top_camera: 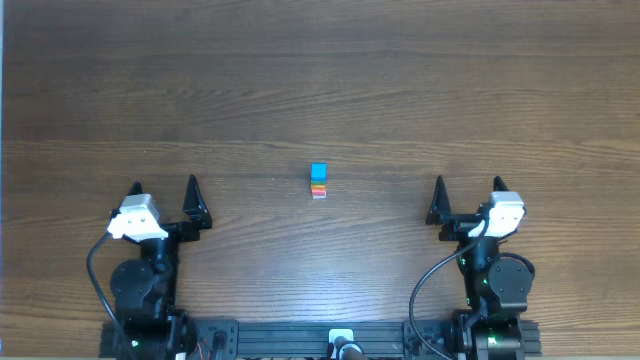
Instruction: Stack Cubes
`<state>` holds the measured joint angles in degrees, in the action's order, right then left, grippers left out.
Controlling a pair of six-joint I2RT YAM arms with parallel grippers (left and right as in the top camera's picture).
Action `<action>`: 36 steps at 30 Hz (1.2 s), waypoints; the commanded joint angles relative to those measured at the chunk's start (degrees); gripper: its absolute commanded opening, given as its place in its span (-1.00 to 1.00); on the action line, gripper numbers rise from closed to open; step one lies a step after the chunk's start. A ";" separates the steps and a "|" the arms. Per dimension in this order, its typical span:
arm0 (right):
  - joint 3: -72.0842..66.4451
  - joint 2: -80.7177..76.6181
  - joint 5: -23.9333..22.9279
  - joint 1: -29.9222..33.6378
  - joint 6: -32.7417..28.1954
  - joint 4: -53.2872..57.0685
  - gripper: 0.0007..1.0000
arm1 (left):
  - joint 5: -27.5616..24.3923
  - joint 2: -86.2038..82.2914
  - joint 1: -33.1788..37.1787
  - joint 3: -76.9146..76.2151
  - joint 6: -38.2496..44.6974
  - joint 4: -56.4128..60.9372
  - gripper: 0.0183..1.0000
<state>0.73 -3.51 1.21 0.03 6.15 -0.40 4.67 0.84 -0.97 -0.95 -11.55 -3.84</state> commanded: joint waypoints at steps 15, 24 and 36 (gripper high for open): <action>-0.44 1.36 0.44 0.31 0.20 4.68 0.98 | -0.17 -0.42 0.31 0.57 0.68 0.13 1.00; -0.44 1.36 0.44 0.31 0.20 4.68 0.99 | -0.17 -0.42 0.31 0.57 0.68 0.13 1.00; -0.44 1.36 0.44 0.31 0.20 4.68 0.98 | -0.15 -0.42 0.44 0.57 0.92 0.11 1.00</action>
<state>0.64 -2.79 1.21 0.03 6.04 4.23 4.67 0.84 -0.97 -0.95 -11.55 -3.86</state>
